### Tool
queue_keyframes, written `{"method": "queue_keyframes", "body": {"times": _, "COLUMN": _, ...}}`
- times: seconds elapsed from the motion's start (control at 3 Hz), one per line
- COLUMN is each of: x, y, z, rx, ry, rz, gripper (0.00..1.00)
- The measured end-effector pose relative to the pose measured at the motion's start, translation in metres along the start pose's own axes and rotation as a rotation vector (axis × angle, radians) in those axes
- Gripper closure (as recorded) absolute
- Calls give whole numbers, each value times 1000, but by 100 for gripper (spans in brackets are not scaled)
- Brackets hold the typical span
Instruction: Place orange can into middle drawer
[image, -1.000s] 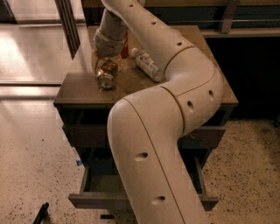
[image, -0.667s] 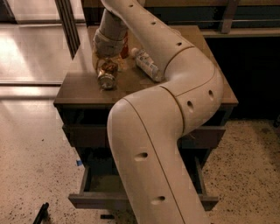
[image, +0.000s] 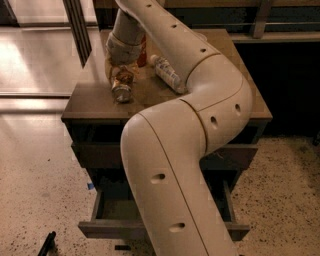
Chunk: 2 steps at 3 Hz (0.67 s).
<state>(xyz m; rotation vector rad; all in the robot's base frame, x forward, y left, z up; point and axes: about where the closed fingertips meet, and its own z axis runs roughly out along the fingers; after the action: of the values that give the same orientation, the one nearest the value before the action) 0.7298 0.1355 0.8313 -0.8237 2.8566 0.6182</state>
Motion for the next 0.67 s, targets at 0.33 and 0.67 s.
{"method": "queue_keyframes", "body": {"times": 0.33, "x": 9, "y": -3, "z": -26, "rx": -106, "ry": -82, "rz": -56, "gripper": 100}}
{"method": "queue_keyframes", "body": {"times": 0.67, "x": 40, "y": -5, "z": -50, "rx": -251, "ry": -181, "rz": -181, "gripper": 100}}
